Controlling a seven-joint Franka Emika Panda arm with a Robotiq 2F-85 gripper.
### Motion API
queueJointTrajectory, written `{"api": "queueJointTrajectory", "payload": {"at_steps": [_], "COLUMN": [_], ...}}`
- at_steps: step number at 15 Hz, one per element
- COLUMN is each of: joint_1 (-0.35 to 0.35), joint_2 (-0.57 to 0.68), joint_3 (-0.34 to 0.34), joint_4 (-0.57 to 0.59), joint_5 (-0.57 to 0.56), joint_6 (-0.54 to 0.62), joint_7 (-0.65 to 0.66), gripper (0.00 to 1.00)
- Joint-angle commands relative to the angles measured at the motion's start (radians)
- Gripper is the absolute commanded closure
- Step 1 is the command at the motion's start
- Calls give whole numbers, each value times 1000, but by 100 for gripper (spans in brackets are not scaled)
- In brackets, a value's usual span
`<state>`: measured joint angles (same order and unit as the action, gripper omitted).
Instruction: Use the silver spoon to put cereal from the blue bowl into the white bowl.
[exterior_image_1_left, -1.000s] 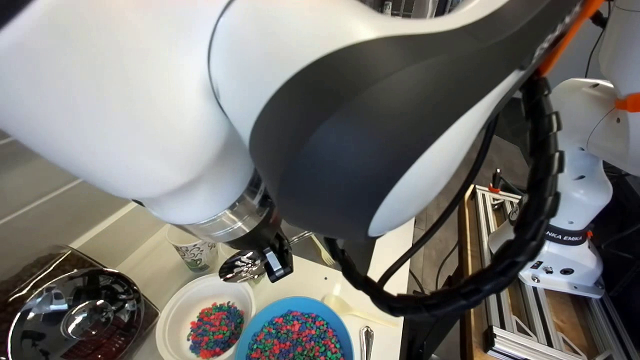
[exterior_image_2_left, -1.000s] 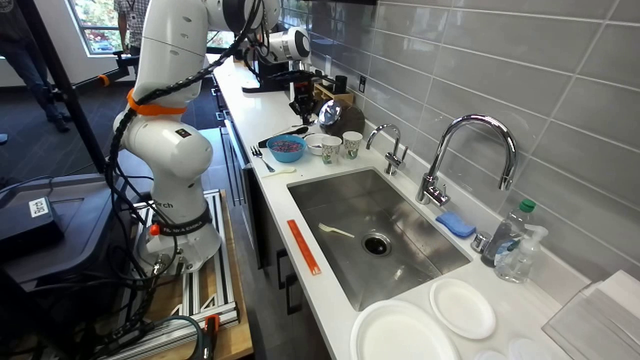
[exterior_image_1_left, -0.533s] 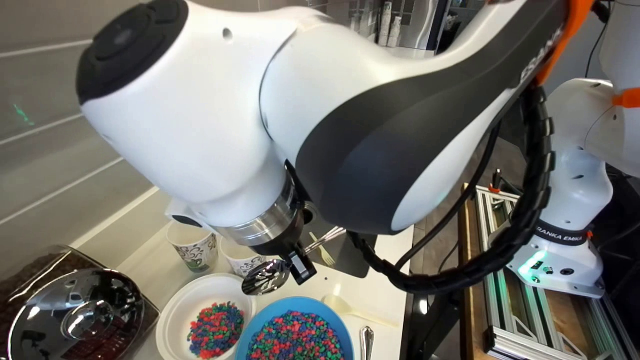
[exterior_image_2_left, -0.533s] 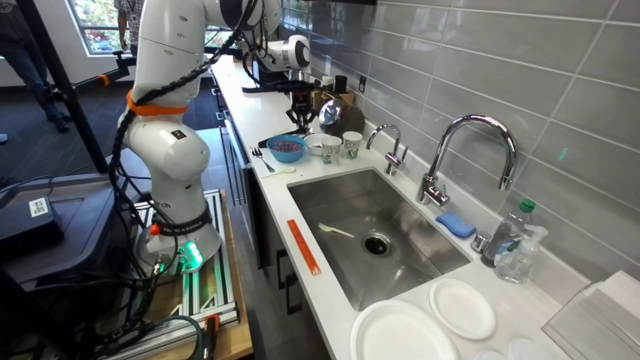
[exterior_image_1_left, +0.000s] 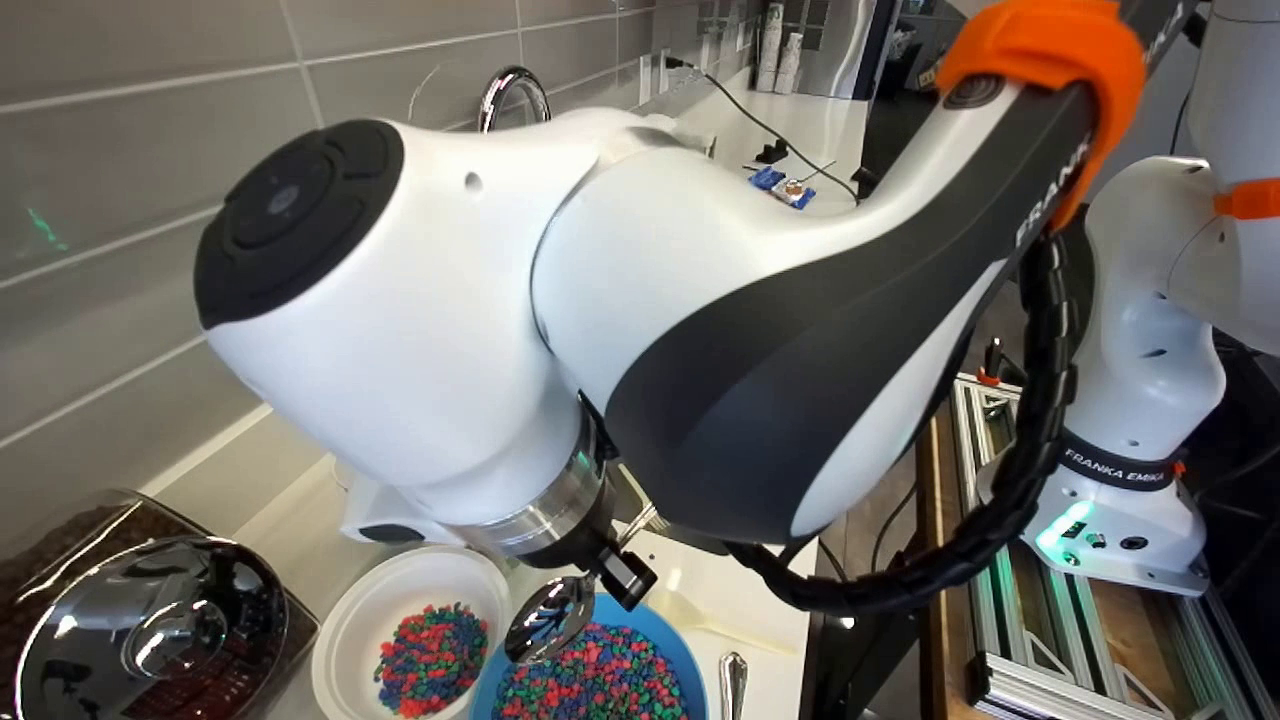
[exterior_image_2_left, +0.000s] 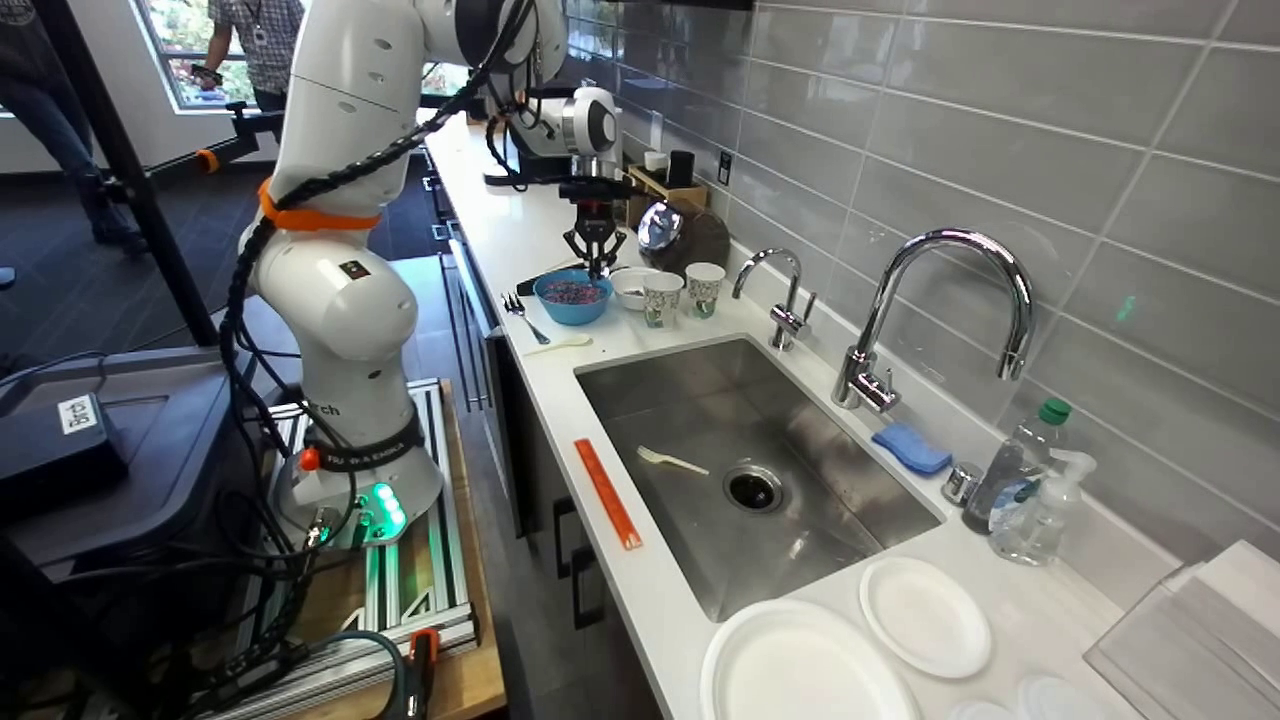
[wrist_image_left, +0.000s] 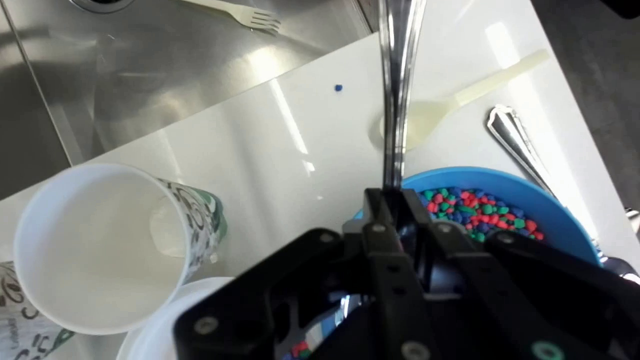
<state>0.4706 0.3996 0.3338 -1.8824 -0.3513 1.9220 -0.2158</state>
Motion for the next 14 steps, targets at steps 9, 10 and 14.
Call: {"api": "queueJointTrajectory", "payload": {"at_steps": [9,10,14], "joint_1": [-15,-14,-10], "joint_2": [117,129,176], "joint_3": [46,46,53], "joint_4": [85,99,155], "joint_5": [22,22,25], "joint_6": [44,42,31], "joint_7": [-236,-251,-318], "gripper": [97,97,97]}}
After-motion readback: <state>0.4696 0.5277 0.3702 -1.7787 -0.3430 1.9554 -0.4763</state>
